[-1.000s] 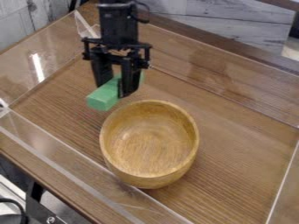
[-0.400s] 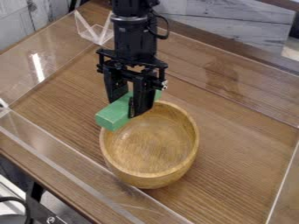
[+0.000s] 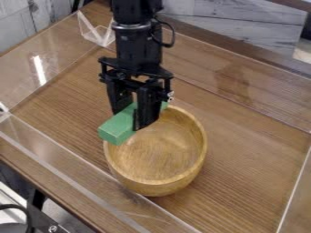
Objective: Put the green block in the brown bowl
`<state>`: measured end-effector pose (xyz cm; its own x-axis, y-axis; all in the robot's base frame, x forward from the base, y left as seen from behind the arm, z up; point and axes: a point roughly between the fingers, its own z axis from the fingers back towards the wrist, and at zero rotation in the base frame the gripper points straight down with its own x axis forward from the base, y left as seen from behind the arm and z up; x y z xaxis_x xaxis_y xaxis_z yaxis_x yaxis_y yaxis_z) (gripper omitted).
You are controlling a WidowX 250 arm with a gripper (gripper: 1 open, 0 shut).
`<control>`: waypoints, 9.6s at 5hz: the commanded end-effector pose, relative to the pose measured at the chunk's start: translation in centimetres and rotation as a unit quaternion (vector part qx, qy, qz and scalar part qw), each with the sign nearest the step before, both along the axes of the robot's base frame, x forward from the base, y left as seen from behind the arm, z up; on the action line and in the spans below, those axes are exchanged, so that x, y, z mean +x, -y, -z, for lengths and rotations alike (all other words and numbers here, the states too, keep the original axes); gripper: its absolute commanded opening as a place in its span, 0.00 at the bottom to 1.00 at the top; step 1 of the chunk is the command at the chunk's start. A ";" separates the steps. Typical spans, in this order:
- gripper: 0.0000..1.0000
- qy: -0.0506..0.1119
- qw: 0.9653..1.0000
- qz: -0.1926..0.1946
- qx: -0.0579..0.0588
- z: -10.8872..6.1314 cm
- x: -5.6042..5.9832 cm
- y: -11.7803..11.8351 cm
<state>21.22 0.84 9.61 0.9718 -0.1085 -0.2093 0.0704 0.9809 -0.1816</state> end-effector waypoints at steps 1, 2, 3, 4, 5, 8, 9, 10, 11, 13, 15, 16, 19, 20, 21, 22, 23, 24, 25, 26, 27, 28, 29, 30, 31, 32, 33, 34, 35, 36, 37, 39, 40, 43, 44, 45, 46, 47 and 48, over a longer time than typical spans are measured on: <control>0.00 0.033 0.999 0.004 -0.002 -1.0 0.2 0.3; 0.00 0.040 0.999 0.003 -0.008 -1.1 0.1 0.5; 0.00 0.044 0.999 0.005 -0.012 -1.4 0.2 0.8; 0.00 0.047 0.999 0.007 -0.015 -1.6 0.2 1.1; 0.00 0.050 0.999 0.010 -0.017 -1.6 0.2 1.3; 0.00 0.059 0.998 0.014 -0.023 -1.4 0.3 1.8; 0.00 0.062 0.998 0.014 -0.024 -1.3 0.3 1.9; 0.00 0.064 0.997 0.016 -0.026 -1.2 0.4 2.0; 0.00 0.067 0.997 0.017 -0.027 -1.0 0.4 2.1; 0.00 0.071 0.997 0.020 -0.030 -0.8 0.6 2.2; 0.00 0.075 0.996 0.022 -0.033 -0.5 0.7 2.3; 0.00 0.078 0.996 0.022 -0.034 -0.4 0.8 2.4; 0.00 0.082 0.996 0.024 -0.038 0.0 1.0 2.5; 0.00 0.083 0.995 0.025 -0.039 0.1 1.0 2.5; 0.00 0.084 0.995 0.026 -0.040 0.2 1.1 2.5; 0.00 0.084 0.995 0.026 -0.042 0.3 1.1 2.5; 0.00 0.086 0.995 0.026 -0.042 0.5 1.2 2.6; 0.00 0.087 0.995 0.027 -0.042 0.8 1.3 2.6; 0.00 0.089 0.995 0.026 -0.042 1.0 1.4 2.6; 0.00 0.090 0.995 0.026 -0.042 1.2 1.4 2.6; 0.00 0.091 0.995 0.025 -0.042 1.4 1.5 2.6; 0.00 0.092 0.995 0.024 -0.042 1.5 1.6 2.6; 0.00 0.092 0.995 0.023 -0.042 1.6 1.7 2.6; 0.00 0.093 0.995 0.022 -0.043 1.7 1.7 2.6; 0.00 0.094 0.994 0.021 -0.043 1.8 1.8 2.6; 0.00 0.094 0.994 0.020 -0.044 1.9 1.9 2.6; 0.00 0.094 0.994 0.019 -0.044 1.9 1.9 2.5; 0.00 0.094 0.994 0.017 -0.045 1.9 2.0 2.5; 0.00 0.094 0.994 0.016 -0.046 1.9 2.0 2.5; 0.00 0.094 0.994 0.015 -0.047 1.9 2.1 2.4; 0.00 0.094 0.994 0.013 -0.047 1.9 2.1 2.4; 0.00 0.094 0.994 0.010 -0.049 1.8 2.2 2.3; 0.00 0.094 0.994 0.009 -0.050 1.8 2.3 2.2; 0.00 0.094 0.994 0.006 -0.052 1.6 2.5 2.1; 0.00 0.093 0.994 0.005 -0.054 1.6 2.6 2.1; 0.00 0.093 0.994 0.005 -0.055 1.6 2.6 2.1; 0.00 0.093 0.994 0.005 -0.056 1.6 2.7 2.1; 0.00 0.093 0.994 0.005 -0.057 1.5 2.8 2.0; 0.00 0.093 0.994 0.005 -0.058 1.5 2.9 2.0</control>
<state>23.09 -1.42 7.03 0.9885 -0.1389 -0.0600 0.1165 0.9516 -0.2843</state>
